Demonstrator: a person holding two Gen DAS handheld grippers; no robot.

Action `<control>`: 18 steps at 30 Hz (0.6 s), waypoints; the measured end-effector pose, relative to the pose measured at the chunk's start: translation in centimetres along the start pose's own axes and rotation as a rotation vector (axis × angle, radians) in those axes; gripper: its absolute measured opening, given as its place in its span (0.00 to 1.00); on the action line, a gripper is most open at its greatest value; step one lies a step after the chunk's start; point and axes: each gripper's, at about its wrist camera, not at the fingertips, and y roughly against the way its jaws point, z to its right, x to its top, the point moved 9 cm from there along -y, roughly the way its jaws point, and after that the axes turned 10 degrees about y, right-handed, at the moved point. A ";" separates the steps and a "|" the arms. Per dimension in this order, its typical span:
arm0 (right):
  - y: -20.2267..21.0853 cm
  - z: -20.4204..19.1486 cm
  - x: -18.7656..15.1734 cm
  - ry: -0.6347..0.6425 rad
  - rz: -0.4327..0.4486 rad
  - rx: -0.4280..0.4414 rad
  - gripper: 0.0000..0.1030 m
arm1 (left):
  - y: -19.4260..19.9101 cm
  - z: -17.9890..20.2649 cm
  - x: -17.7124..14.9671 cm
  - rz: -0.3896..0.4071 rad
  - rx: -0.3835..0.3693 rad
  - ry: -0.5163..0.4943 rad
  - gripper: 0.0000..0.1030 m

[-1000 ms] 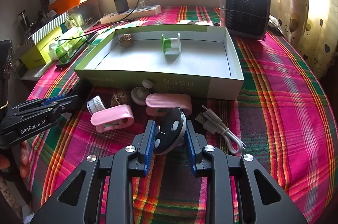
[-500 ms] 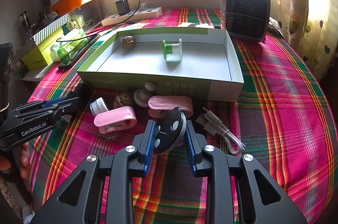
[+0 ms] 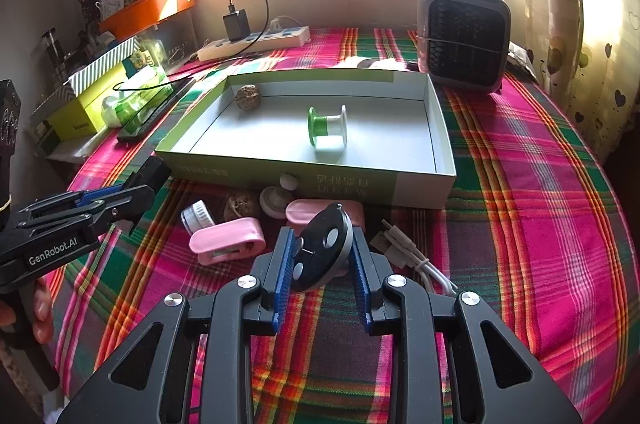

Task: Organize objects
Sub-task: 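Carry the black disc and black device into the white box with both grippers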

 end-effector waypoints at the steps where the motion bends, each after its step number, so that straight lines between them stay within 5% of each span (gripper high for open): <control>1: 0.0 0.0 0.1 -0.002 0.001 0.002 0.28 | 0.1 0.1 0.2 0.003 -0.003 -0.002 0.24; 18: 0.7 1.6 4.2 0.031 0.067 -0.035 0.28 | -0.5 2.7 2.8 0.013 -0.044 -0.038 0.24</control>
